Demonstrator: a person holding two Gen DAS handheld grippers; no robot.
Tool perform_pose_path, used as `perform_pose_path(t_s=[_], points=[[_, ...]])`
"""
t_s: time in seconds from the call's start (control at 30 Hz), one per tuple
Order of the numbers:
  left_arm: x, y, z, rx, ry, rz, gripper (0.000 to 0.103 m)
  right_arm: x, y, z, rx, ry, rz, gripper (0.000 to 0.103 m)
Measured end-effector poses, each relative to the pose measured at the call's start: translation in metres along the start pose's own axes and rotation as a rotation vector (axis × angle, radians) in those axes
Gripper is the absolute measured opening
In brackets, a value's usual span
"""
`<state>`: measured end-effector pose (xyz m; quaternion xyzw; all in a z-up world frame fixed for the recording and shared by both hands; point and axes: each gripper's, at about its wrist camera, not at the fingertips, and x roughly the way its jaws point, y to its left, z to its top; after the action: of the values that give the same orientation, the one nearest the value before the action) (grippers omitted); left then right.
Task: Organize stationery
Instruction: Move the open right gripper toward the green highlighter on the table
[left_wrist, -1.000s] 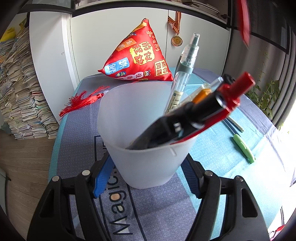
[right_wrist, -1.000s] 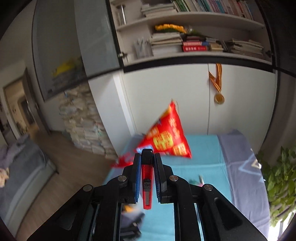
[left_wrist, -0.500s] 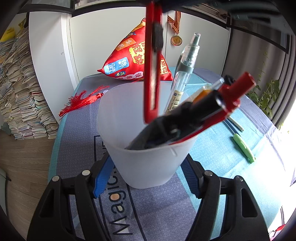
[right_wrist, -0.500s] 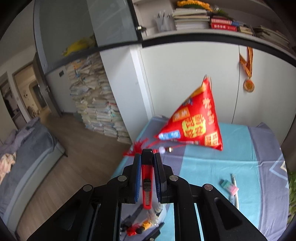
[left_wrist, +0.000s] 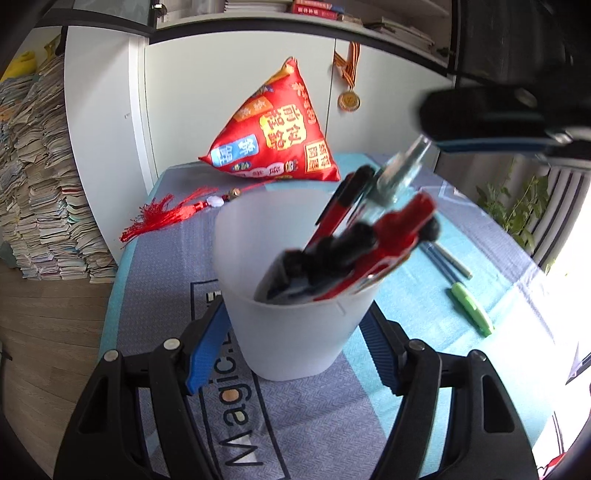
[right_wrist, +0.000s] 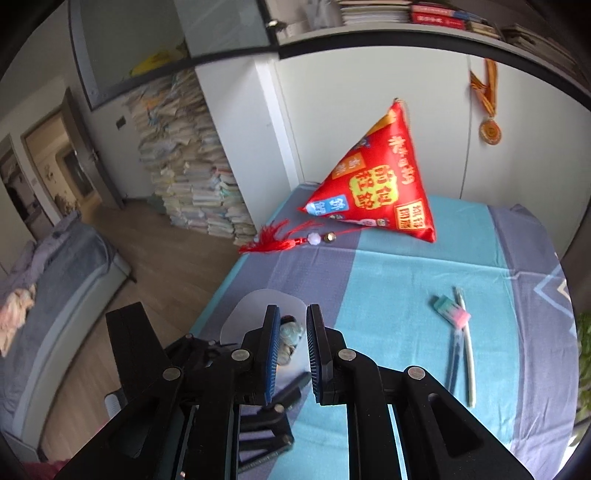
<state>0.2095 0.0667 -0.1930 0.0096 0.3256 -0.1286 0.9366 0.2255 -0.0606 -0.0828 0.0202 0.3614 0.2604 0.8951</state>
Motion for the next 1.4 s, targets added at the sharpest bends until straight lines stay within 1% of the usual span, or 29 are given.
perform_pose_path(t_s=[0.07, 0.13, 0.2, 0.23, 0.3, 0.4, 0.43, 0.47, 0.57, 0.7, 0.8, 0.87, 0.93, 1.03, 1.07, 1.13, 1.2, 1.3, 1.4], points=[[-0.002, 0.002, 0.001, -0.018, -0.015, -0.012, 0.071, -0.019, -0.013, -0.01, 0.057, -0.04, 0.021, 0.014], [-0.004, 0.001, 0.002, -0.024, -0.025, -0.018, 0.07, -0.035, -0.026, -0.023, 0.102, -0.076, 0.022, 0.015], [-0.004, -0.001, 0.002, -0.019, -0.028, -0.013, 0.069, -0.046, -0.041, -0.037, 0.142, -0.086, -0.01, 0.016], [-0.004, -0.002, 0.002, -0.011, -0.032, -0.008, 0.069, -0.049, -0.05, -0.046, 0.161, -0.082, -0.044, 0.016], [-0.006, -0.005, 0.001, 0.007, -0.04, 0.001, 0.069, -0.047, -0.066, -0.058, 0.189, -0.05, -0.119, 0.016], [-0.008, -0.009, -0.002, 0.036, -0.047, 0.018, 0.069, -0.033, -0.091, -0.081, 0.224, 0.039, -0.258, 0.017], [-0.008, -0.008, -0.002, 0.037, -0.048, 0.019, 0.069, -0.025, -0.097, -0.088, 0.233, 0.081, -0.289, 0.017], [-0.008, -0.008, -0.002, 0.036, -0.047, 0.018, 0.069, -0.018, -0.102, -0.093, 0.24, 0.118, -0.3, 0.017], [-0.008, -0.006, -0.002, 0.027, -0.046, 0.014, 0.069, -0.001, -0.106, -0.106, 0.258, 0.184, -0.271, 0.017], [-0.008, -0.006, -0.002, 0.027, -0.045, 0.014, 0.069, 0.003, -0.091, -0.107, 0.206, 0.166, -0.275, 0.017], [-0.008, -0.006, -0.002, 0.027, -0.045, 0.015, 0.069, 0.01, -0.082, -0.107, 0.166, 0.179, -0.269, 0.017], [-0.008, -0.006, -0.002, 0.027, -0.045, 0.015, 0.069, 0.015, -0.084, -0.111, 0.17, 0.185, -0.278, 0.017], [-0.008, -0.006, -0.002, 0.026, -0.044, 0.015, 0.069, 0.014, -0.088, -0.113, 0.176, 0.168, -0.293, 0.017], [-0.008, -0.006, -0.002, 0.027, -0.044, 0.016, 0.069, 0.023, -0.094, -0.117, 0.197, 0.202, -0.286, 0.017], [-0.008, -0.006, -0.002, 0.027, -0.044, 0.016, 0.069, 0.021, -0.093, -0.117, 0.191, 0.177, -0.293, 0.017], [-0.008, -0.006, -0.002, 0.026, -0.044, 0.016, 0.069, 0.02, -0.091, -0.117, 0.183, 0.171, -0.308, 0.017], [-0.008, -0.006, -0.003, 0.027, -0.044, 0.016, 0.069, 0.017, -0.089, -0.117, 0.184, 0.159, -0.313, 0.013], [-0.008, -0.006, -0.002, 0.027, -0.044, 0.016, 0.069, 0.002, -0.082, -0.11, 0.178, 0.106, -0.297, 0.013], [-0.008, -0.006, -0.002, 0.027, -0.044, 0.016, 0.069, -0.017, -0.073, -0.098, 0.171, 0.047, -0.255, 0.013]])
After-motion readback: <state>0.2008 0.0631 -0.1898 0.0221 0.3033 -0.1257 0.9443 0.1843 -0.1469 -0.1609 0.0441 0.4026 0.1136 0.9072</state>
